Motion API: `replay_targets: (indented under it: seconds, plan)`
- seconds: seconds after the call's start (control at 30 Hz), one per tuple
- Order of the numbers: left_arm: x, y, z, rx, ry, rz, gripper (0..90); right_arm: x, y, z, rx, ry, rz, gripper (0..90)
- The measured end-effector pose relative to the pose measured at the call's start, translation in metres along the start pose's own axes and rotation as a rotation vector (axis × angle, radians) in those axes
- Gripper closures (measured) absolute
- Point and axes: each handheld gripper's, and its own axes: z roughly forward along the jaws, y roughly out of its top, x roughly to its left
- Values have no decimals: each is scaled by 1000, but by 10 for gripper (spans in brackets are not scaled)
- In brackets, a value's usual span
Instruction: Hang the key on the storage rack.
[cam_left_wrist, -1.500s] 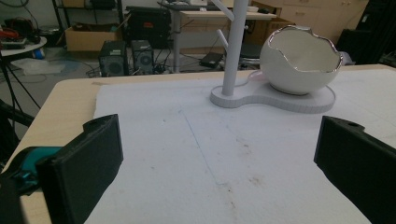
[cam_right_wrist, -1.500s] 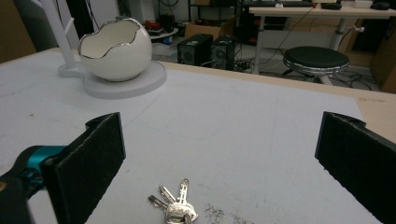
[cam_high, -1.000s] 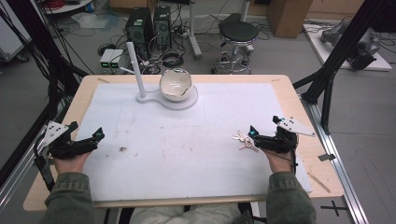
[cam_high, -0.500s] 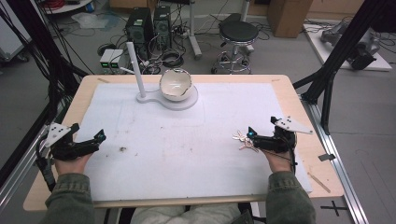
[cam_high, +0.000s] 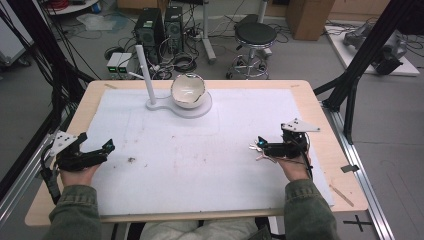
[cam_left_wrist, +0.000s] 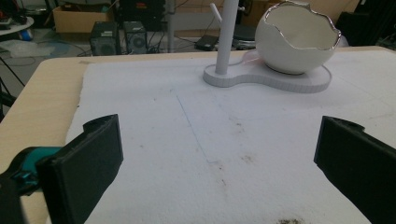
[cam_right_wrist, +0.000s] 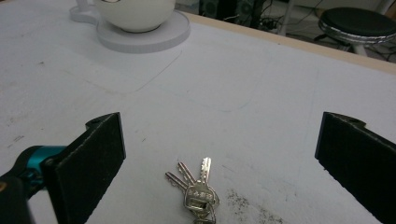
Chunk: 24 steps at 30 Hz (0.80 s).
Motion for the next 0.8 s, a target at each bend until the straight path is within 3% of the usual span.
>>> replay_targets:
  seconds: [0.8]
  plan:
    - [1,0,1,2,2,-4,17,-2,19,34,185,88,-81,6]
